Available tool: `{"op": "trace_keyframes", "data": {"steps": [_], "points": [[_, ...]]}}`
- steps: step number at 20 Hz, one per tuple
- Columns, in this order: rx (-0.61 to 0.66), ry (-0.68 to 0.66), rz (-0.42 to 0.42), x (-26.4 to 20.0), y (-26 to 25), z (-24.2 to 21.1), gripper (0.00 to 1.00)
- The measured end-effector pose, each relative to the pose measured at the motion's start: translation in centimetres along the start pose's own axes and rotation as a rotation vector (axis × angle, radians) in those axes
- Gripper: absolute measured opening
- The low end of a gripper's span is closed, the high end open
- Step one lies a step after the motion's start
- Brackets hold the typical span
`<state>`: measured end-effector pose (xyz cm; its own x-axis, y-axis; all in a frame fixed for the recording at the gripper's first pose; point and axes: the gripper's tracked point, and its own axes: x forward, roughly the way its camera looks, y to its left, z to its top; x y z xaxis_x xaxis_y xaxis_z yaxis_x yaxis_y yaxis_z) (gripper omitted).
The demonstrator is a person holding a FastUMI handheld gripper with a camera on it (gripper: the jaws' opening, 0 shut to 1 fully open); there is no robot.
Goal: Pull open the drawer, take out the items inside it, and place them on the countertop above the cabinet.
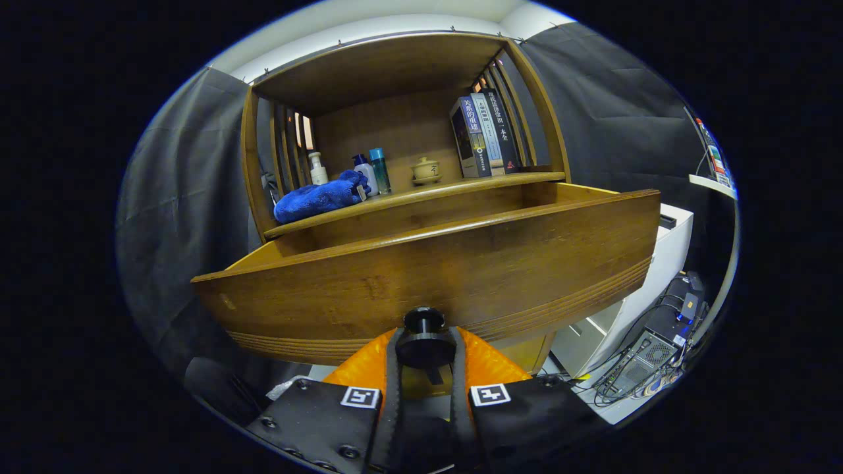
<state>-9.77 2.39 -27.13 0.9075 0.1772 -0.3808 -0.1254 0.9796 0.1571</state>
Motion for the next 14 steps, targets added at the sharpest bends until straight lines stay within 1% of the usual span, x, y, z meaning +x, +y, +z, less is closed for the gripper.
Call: {"op": "trace_keyframes", "data": {"steps": [3, 6, 9, 10, 11, 14], "points": [[0.014, 0.007, 0.003, 0.0, 0.1, 0.0, 0.37], [0.046, 0.044, 0.009, 0.1, 0.1, 0.0, 0.46], [0.075, 0.012, 0.015, -1.0, 0.4, 1.8, 0.53], [0.078, 0.004, 0.019, -1.4, 0.5, 2.5, 0.59], [0.083, -0.004, 0.019, -1.9, 0.4, 3.2, 0.58], [0.108, -0.046, 0.008, -3.1, 0.2, 6.1, 0.73]]}}
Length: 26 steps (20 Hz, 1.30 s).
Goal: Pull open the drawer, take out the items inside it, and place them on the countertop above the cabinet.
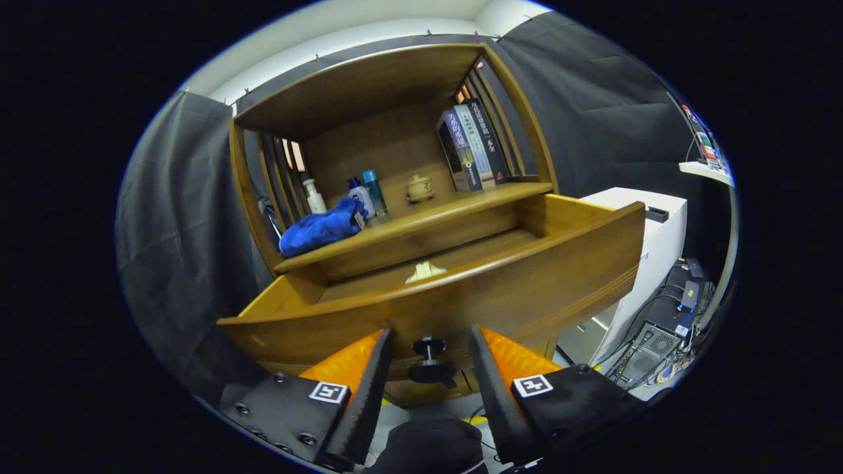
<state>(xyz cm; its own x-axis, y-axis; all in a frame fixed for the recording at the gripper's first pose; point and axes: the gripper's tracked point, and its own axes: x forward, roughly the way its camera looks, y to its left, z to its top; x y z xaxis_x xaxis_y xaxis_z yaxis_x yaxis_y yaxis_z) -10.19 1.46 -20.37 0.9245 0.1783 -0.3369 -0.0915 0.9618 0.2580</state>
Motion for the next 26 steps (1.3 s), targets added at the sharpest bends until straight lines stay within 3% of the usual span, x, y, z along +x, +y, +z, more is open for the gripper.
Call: {"op": "trace_keyframes", "data": {"steps": [5, 10, 15, 19, 26], "points": [[-0.033, -0.076, 0.007, -0.9, 1.0, 5.6, 0.97], [-0.115, -0.097, -0.007, 1.0, 2.3, 9.1, 0.98], [-0.075, 0.084, -0.016, 5.3, 3.2, 8.7, 0.98], [-0.164, 0.156, -0.075, 9.6, 2.6, 9.8, 0.98], [-0.221, 0.444, -0.063, 15.4, 3.0, 6.2, 0.99]]}}
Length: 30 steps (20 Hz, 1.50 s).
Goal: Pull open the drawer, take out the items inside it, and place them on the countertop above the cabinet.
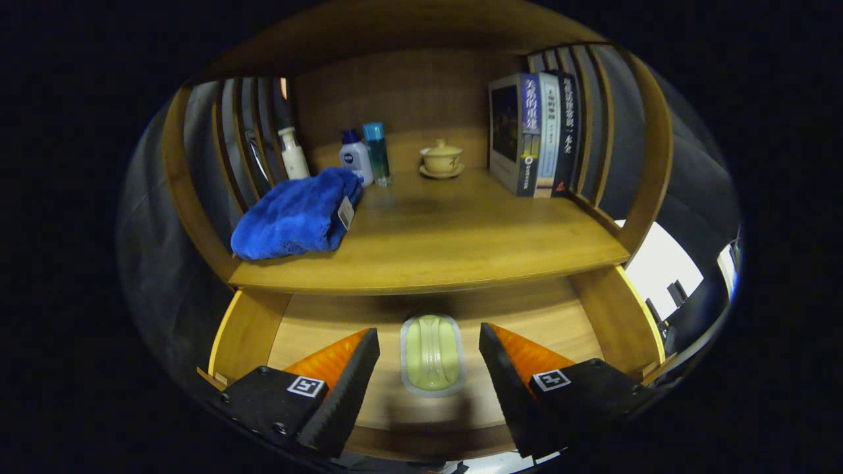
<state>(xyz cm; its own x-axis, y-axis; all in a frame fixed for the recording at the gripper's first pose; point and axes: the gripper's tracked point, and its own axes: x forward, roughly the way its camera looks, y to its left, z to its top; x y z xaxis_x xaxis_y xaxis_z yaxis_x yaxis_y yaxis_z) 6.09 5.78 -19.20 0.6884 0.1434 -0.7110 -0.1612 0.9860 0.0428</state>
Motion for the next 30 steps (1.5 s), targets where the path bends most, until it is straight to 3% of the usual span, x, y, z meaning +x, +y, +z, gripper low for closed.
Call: {"op": "trace_keyframes", "data": {"steps": [5, 11, 15, 18, 20, 21, 22, 30], "points": [[-0.079, 0.129, -0.003, 2.9, 0.3, -1.3, 0.99], [-0.044, 0.249, -0.024, 5.1, -0.1, -3.3, 0.92], [-0.015, 0.303, -0.014, 5.9, 0.2, -4.5, 0.80], [-0.030, 0.323, -0.041, 6.2, -0.4, -4.9, 0.57], [-0.041, 0.339, -0.048, 6.2, -0.7, -5.4, 0.45], [-0.023, 0.342, -0.052, 6.2, -0.8, -5.4, 0.44], [0.006, 0.342, -0.046, 6.1, -0.7, -5.3, 0.29], [0.023, 0.305, -0.014, 3.5, -0.1, -4.3, 0.28]]}}
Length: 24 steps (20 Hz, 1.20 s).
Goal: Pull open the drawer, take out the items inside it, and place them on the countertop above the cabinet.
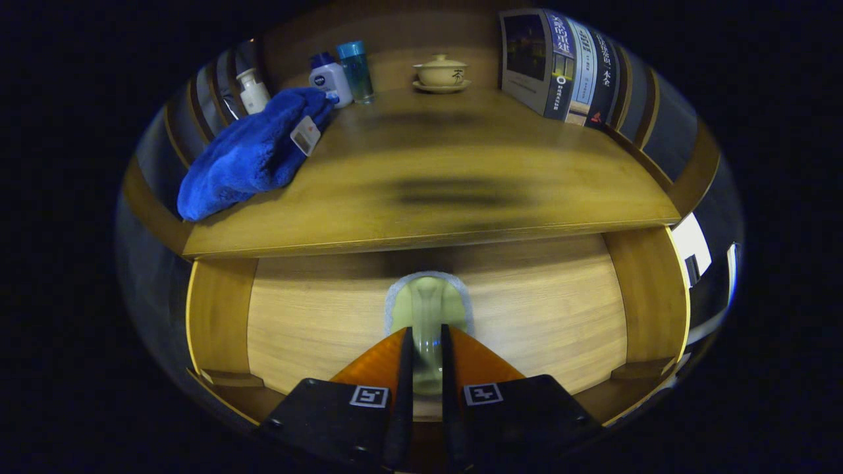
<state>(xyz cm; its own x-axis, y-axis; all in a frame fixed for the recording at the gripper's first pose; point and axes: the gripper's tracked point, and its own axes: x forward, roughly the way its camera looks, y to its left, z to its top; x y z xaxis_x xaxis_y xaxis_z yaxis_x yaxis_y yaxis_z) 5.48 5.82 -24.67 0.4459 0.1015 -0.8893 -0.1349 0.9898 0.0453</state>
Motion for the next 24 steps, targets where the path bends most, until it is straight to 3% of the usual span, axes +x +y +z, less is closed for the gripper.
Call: {"op": "trace_keyframes", "data": {"steps": [7, 11, 18, 24], "points": [[-0.038, -0.047, 0.022, -5.2, 0.4, 1.0, 0.28], [-0.014, -0.056, 0.079, -8.1, 0.7, 2.0, 0.28], [-0.011, -0.129, 0.029, -10.7, -0.9, 6.9, 0.28], [-0.016, -0.162, -0.003, -10.2, -0.5, 12.1, 0.28]]}}
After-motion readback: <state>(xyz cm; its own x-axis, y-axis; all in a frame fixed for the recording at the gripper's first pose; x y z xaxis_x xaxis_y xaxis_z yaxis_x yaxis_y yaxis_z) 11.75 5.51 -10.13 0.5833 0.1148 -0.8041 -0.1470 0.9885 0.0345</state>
